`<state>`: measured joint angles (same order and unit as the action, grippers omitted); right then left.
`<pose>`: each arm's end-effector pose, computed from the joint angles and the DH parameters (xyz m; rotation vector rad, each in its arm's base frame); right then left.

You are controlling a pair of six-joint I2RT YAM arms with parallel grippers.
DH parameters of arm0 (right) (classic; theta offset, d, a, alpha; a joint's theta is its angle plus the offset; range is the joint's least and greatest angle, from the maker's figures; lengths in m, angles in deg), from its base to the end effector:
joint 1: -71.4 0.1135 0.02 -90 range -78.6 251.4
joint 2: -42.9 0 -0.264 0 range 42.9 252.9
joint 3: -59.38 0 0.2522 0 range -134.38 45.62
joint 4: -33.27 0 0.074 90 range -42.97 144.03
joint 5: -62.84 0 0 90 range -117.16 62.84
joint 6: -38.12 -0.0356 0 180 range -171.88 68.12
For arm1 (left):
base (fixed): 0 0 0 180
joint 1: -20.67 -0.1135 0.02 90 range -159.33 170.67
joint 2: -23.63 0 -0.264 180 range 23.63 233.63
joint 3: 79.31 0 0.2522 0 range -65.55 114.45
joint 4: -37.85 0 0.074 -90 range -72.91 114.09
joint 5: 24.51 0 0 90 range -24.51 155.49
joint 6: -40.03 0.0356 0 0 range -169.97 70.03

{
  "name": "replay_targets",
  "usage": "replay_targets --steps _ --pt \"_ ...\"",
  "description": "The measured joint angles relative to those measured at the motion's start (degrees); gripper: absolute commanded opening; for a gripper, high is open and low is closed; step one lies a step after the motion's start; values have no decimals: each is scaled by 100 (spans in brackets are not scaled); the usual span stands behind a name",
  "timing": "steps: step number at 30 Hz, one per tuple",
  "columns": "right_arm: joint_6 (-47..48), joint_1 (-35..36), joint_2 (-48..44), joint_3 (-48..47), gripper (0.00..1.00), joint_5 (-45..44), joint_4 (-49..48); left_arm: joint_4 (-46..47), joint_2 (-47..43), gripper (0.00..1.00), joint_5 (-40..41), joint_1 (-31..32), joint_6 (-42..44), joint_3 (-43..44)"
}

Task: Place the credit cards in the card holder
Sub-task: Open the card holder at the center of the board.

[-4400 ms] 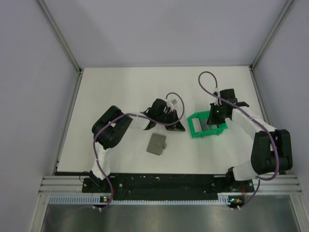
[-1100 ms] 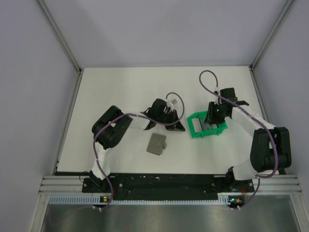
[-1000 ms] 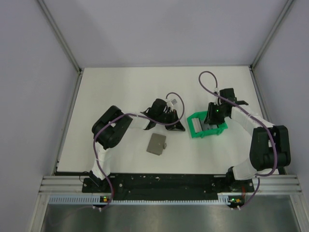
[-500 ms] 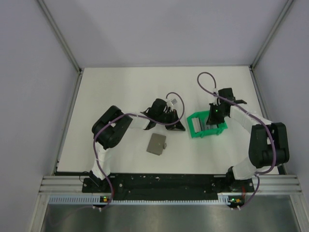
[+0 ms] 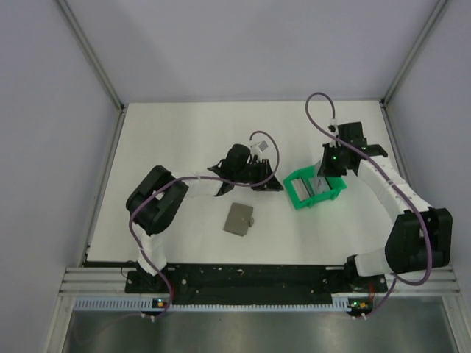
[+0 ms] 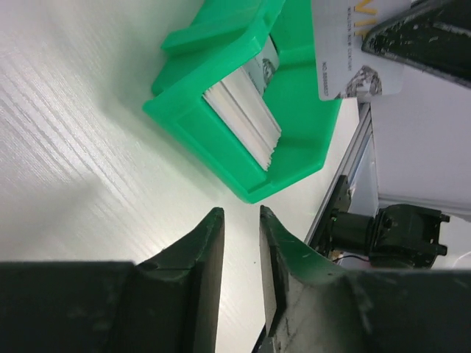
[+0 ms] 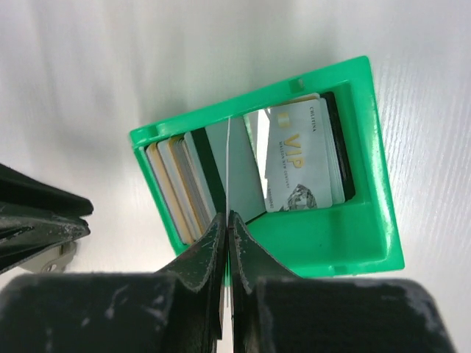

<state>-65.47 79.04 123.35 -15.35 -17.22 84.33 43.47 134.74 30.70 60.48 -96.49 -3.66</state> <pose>0.2835 0.0442 0.2575 0.0671 2.5798 0.3623 0.3020 -0.2781 0.1621 0.2874 2.3646 -1.4643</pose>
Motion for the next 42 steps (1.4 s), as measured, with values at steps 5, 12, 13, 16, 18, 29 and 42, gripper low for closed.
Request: replay_targets --steps 5,12,13,16,18,29,42 --pt "-208 614 -72 -348 0 -564 267 -116 -437 62 315 -33 208 -164" --pt "-1027 2146 -63 -651 0 -1617 560 -1305 -1799 92 2094 -302 485 -885" --pt "-1104 2345 -17 -684 0 -1657 560 -1600 -2114 94 2498 -378 485 -999" --pt "-1320 2822 190 -706 0 -1779 551 -2100 -2962 99 3403 -551 479 -1314" --pt "-1416 3016 354 -691 0 -1827 540 -2371 -3567 98 3967 -636 457 -1589" --pt "-1711 3724 1054 98 5 -2118 70 -3117 -5128 99 5047 -645 105 -2918" --pt "-1882 3751 1152 509 7 -2282 -616 -3132 -5416 98 5018 -645 15 -3123"
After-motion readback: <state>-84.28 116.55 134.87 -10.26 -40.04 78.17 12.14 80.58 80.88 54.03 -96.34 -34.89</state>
